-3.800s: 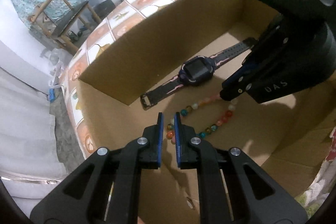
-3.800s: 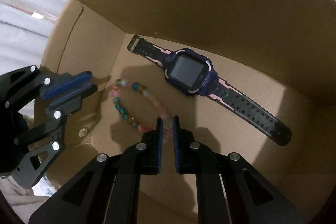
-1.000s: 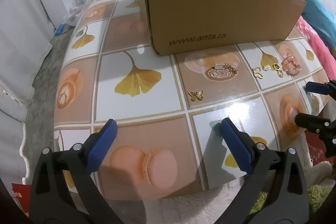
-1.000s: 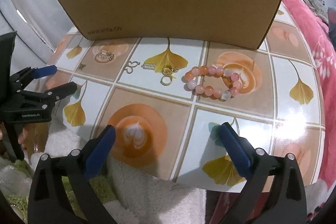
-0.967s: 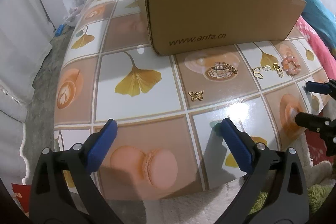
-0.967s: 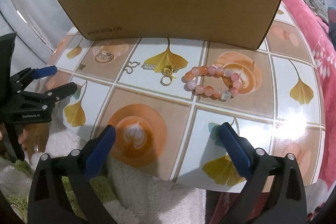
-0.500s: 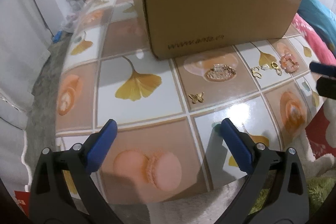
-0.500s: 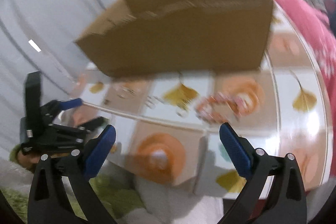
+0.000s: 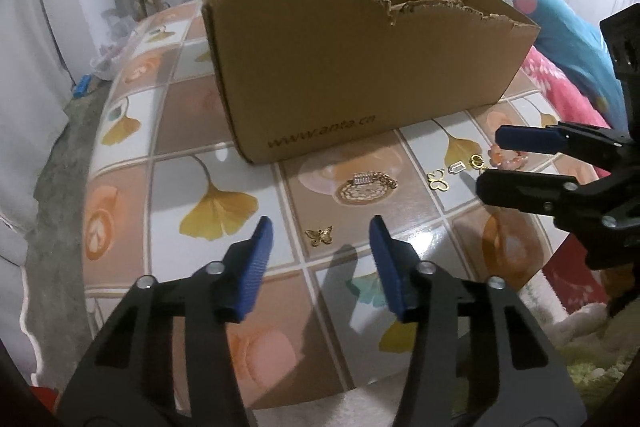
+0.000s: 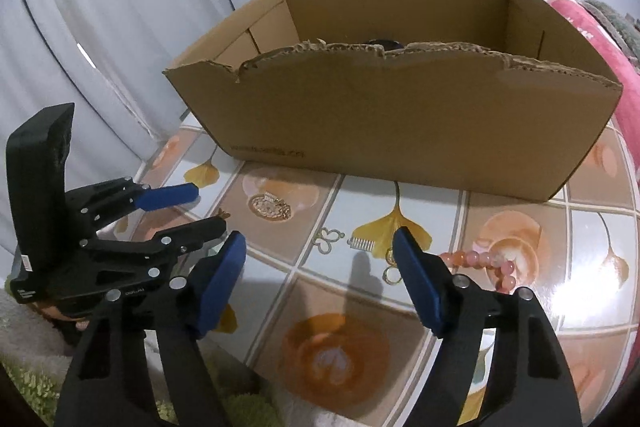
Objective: Organize jewelry
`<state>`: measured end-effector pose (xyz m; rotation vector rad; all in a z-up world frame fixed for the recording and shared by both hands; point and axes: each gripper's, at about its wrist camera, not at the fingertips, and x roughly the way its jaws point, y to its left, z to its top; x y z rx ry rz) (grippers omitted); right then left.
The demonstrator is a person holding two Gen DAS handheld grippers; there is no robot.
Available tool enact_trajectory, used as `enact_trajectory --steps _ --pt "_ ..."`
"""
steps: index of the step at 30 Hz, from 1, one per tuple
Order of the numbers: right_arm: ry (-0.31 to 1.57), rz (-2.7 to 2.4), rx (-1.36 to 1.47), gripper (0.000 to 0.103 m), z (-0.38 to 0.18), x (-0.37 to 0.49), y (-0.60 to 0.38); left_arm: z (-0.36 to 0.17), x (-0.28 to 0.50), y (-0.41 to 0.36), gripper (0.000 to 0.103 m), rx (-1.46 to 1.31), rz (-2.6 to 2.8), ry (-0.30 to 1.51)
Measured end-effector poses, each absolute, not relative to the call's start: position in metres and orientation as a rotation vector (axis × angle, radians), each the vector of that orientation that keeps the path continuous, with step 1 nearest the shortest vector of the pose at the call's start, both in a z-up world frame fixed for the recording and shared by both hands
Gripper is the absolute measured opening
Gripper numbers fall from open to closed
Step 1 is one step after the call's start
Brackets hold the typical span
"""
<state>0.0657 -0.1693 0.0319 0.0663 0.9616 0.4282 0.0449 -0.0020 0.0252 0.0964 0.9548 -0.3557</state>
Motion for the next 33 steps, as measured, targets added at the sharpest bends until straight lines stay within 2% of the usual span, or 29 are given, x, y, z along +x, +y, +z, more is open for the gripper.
enact_trajectory --steps 5,10,16,20,23,33 --pt "0.972 0.432 0.072 0.071 0.028 0.068 -0.167 0.017 0.051 -0.006 0.03 0.097 -0.365 0.995" --pt "0.972 0.439 0.068 0.071 0.025 0.069 -0.163 0.017 0.053 -0.007 0.023 0.1 -0.345 0.999" --pt "0.967 0.439 0.063 0.07 0.024 0.068 -0.163 0.016 0.05 -0.012 0.02 0.123 -0.33 1.001" --pt "0.963 0.442 0.062 0.065 0.024 0.067 -0.163 0.016 0.048 -0.015 0.017 0.153 -0.31 0.995" --pt "0.963 0.445 0.06 0.059 0.024 0.067 -0.162 0.015 0.049 -0.014 0.009 0.15 -0.296 0.992" --pt "0.995 0.448 0.036 0.039 0.018 0.075 -0.153 0.014 0.049 -0.011 0.008 0.141 -0.3 0.988"
